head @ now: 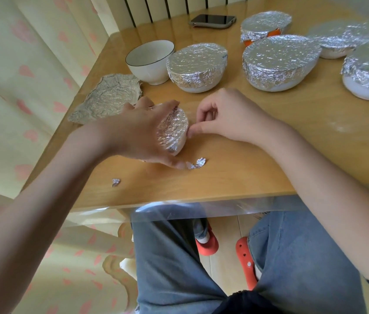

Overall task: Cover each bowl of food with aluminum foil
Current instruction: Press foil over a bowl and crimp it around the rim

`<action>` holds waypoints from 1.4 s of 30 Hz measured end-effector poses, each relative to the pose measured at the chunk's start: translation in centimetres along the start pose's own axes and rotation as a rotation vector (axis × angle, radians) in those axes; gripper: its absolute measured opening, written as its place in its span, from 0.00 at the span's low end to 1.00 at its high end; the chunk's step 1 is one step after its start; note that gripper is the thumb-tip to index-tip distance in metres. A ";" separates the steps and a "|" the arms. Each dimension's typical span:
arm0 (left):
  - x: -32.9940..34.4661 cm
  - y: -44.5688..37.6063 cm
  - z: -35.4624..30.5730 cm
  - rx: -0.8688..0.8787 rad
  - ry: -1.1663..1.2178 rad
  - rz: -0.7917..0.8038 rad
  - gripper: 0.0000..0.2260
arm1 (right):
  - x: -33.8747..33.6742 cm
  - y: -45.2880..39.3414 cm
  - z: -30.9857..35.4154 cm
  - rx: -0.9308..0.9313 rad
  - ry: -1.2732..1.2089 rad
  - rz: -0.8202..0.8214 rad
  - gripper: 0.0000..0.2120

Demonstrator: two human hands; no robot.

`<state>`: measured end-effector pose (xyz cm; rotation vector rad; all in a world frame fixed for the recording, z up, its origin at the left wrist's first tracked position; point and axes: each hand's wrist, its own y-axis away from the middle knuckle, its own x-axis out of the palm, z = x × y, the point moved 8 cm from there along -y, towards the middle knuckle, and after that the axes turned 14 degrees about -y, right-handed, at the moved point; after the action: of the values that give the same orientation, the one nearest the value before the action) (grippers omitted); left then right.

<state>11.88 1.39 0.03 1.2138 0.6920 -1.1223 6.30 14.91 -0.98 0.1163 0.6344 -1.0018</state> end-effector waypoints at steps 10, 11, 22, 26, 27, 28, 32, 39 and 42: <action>-0.8 0.1 0.6 0.312 0.002 0.034 0.63 | 1.6 5.0 2.2 0.033 0.055 -0.073 0.09; -0.7 -0.1 0.6 0.332 0.019 0.038 0.61 | 2.0 5.0 2.4 0.029 0.049 -0.065 0.09; -0.8 0.6 3.2 0.172 0.753 -0.321 0.51 | -1.0 2.9 2.7 -0.031 -0.217 -0.462 0.09; 2.5 -0.6 4.7 -0.007 1.089 -0.561 0.35 | 3.0 -1.5 2.7 0.125 -0.453 -0.312 0.12; 3.1 -0.9 4.6 -0.028 1.112 -0.589 0.32 | 4.0 -2.0 2.4 0.162 -0.486 -0.302 0.15; 3.5 -1.4 4.7 -0.062 1.176 -0.606 0.30 | 4.7 -2.2 2.1 0.195 -0.494 -0.313 0.18; 4.1 -2.3 5.0 -0.109 1.307 -0.601 0.29 | 4.9 -1.8 1.4 0.263 -0.453 -0.413 0.23; 4.2 -1.8 4.7 -0.170 1.445 -0.622 0.28 | 4.5 -1.3 1.6 0.321 -0.491 -0.471 0.22; 4.8 -1.7 4.7 -0.184 1.679 -0.568 0.30 | 5.2 -1.2 0.5 0.447 -0.735 -0.400 0.26</action>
<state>11.25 -4.47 -3.72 1.6797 2.4273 -0.1501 7.55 10.15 -3.19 0.0052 -0.2594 -1.4547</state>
